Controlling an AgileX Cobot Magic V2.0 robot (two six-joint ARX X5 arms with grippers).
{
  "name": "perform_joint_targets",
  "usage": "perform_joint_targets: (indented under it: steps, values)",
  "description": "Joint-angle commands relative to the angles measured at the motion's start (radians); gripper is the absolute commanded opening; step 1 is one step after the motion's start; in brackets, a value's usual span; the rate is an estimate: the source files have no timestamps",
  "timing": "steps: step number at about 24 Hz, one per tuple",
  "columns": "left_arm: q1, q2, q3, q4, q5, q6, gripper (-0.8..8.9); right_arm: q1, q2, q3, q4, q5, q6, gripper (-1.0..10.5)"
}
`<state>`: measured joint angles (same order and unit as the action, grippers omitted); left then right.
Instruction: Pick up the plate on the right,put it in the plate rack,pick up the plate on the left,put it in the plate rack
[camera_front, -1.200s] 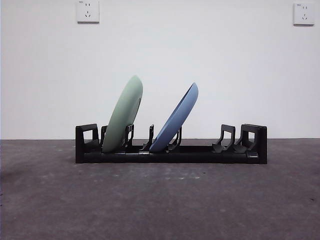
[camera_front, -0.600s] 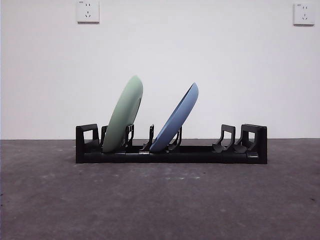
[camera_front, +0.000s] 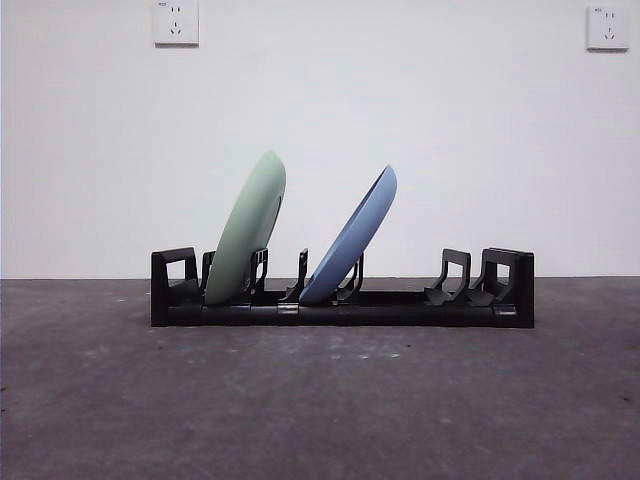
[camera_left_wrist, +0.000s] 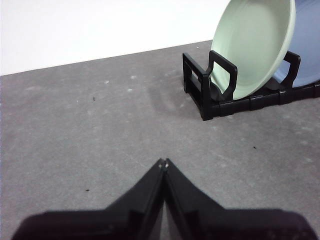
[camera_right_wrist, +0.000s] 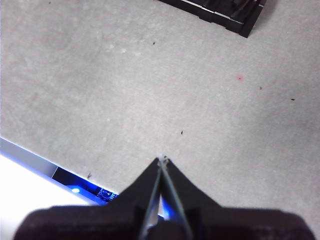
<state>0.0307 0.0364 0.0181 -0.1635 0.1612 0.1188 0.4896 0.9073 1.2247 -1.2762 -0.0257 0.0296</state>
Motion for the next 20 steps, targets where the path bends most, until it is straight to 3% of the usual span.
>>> perform_joint_targets:
  steps: [1,3,6,9,10,13,15,20]
  values:
    - [0.003,0.006,-0.009,0.003,0.003,-0.007,-0.04,0.002,0.0,-0.008,0.005,0.002,0.003,0.0]
    - [0.003,0.015,-0.009,0.003,0.003,-0.007,-0.03,-0.003,-0.004,-0.008,0.031,0.003,0.003,0.0]
    - [0.003,0.028,-0.009,0.003,0.003,-0.007,-0.03,-0.092,-0.071,-0.009,0.153,0.032,-0.106,0.0]
    - [0.003,0.031,-0.009,0.003,0.003,-0.007,-0.04,-0.256,-0.206,-0.032,0.365,-0.089,-0.086,0.0]
    - [0.003,0.032,-0.009,0.003,0.003,-0.007,-0.03,-0.305,-0.251,-0.052,0.415,-0.094,-0.092,0.0]
    - [0.003,0.032,-0.009,0.003,0.003,-0.007,-0.04,-0.447,-0.396,-0.204,0.607,-0.086,-0.156,0.0]
    - [0.003,0.032,-0.009,0.003,0.003,-0.007,-0.04,-0.506,-0.491,-0.362,0.74,-0.087,-0.161,0.0]
    - [0.003,0.032,-0.009,0.003,0.003,-0.007,-0.04,-0.531,-0.666,-0.716,0.925,-0.085,-0.157,0.0]
